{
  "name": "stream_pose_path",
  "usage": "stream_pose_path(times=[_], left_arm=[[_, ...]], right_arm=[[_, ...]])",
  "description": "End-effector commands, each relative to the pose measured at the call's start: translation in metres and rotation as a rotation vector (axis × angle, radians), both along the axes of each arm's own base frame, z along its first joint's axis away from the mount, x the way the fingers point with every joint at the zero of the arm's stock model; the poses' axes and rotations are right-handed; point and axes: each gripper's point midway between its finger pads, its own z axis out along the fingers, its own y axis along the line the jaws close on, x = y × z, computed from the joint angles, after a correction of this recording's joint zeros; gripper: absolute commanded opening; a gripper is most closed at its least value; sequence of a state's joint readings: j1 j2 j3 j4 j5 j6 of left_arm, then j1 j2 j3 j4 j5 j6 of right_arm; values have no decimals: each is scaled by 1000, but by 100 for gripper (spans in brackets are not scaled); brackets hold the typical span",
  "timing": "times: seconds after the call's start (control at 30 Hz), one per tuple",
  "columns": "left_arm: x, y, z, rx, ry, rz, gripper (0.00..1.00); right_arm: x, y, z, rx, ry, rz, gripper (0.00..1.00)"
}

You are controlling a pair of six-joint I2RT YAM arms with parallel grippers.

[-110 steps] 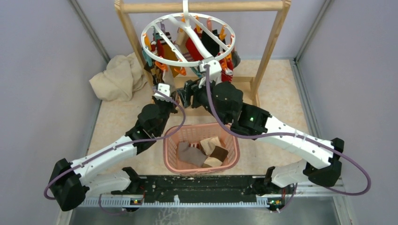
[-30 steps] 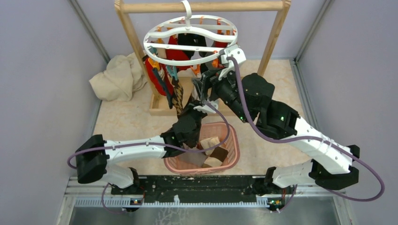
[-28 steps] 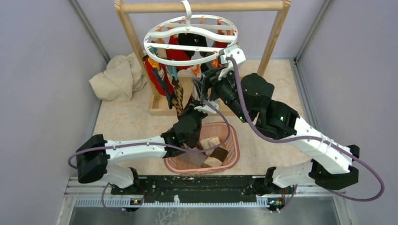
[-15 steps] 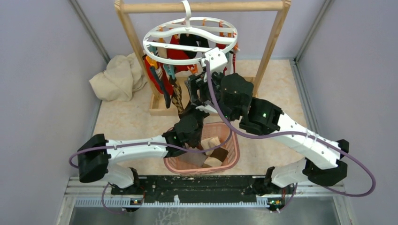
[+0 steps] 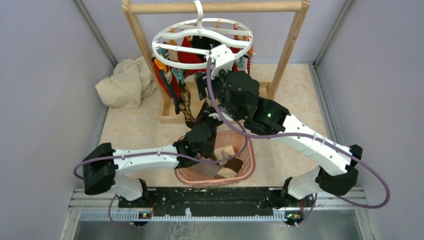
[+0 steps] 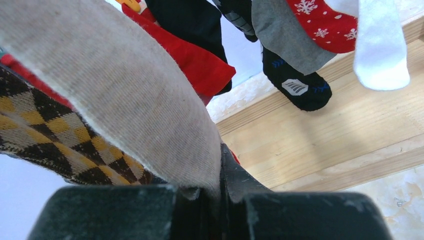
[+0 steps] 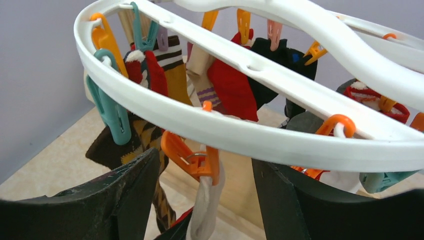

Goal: Remove the socks clipped to the hanger
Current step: Remove the sock from the hanger.

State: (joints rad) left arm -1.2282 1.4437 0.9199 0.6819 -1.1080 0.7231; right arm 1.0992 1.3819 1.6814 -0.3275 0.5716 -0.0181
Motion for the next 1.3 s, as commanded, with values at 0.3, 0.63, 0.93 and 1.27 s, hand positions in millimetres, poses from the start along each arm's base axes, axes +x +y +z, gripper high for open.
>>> stream_pose_path(times=[0.3,0.63,0.93,1.27], left_arm=[[-1,-1,12,-43,-18,7,1],[-1,-2,12,-43,-19,4,1],[0,-5,9,-21,-18,3,2],[-1,-1,5,-23,-14,7,3]], right_arm=[[5,-7,59,140,-111,0,62],[5,0,64,153,-124,25,55],[7,6,63,143,-121,37,53],[7,10,59,143,-118,46,50]])
